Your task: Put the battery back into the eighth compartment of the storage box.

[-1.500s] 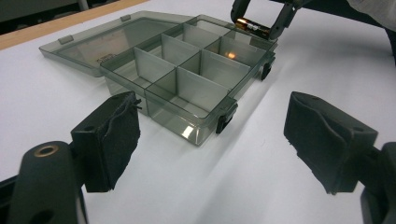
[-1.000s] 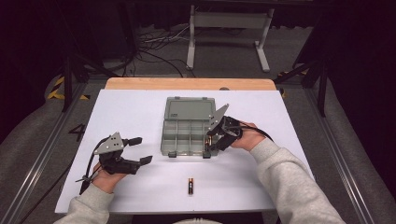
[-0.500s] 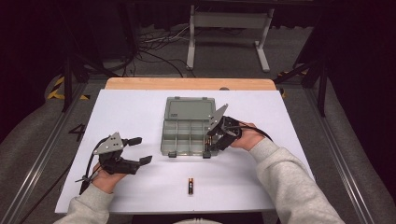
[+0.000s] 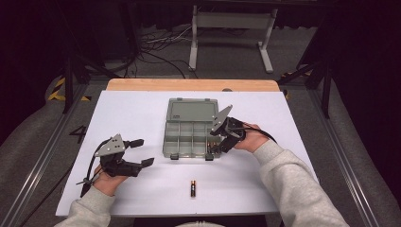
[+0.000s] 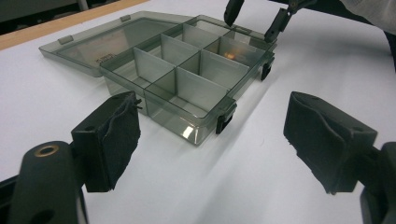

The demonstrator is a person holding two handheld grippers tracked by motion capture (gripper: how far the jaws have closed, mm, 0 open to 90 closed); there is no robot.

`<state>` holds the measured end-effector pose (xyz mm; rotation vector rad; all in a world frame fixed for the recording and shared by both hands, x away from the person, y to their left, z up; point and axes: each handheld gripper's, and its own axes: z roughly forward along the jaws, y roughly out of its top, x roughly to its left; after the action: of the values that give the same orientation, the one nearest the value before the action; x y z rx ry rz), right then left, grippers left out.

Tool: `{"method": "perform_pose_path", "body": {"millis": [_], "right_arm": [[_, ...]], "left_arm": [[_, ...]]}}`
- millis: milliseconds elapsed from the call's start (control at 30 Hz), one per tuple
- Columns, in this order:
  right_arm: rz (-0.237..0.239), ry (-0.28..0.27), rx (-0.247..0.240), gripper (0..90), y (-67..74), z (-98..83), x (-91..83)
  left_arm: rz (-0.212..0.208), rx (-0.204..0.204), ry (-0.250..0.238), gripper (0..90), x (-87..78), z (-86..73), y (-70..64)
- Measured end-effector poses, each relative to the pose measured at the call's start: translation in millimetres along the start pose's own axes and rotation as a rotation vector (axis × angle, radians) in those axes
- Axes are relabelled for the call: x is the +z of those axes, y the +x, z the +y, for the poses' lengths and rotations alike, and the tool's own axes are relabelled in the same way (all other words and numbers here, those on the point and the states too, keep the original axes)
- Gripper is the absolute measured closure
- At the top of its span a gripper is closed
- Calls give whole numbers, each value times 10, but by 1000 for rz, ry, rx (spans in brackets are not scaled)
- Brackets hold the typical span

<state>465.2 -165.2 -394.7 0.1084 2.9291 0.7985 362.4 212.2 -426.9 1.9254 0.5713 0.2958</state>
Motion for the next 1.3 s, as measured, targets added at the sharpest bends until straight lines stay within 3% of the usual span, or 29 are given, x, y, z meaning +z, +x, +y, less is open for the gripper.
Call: {"method": "perform_pose_path", "body": {"millis": [233,500,767,1300], "right_arm": [[-23,-40,9,224,30,32,-97],[-54,-75,13,77,183,132,-245],[-59,-130,21,46,383,217,-389],[-23,-167,2,31,758,322,-440]], "left_arm": [[-3,-8,4,189,9,-1,-4],[-2,-9,5,189,8,-3,-3],[-3,-7,5,189,8,-2,-3],[-1,-2,2,189,4,1,-3]]}}
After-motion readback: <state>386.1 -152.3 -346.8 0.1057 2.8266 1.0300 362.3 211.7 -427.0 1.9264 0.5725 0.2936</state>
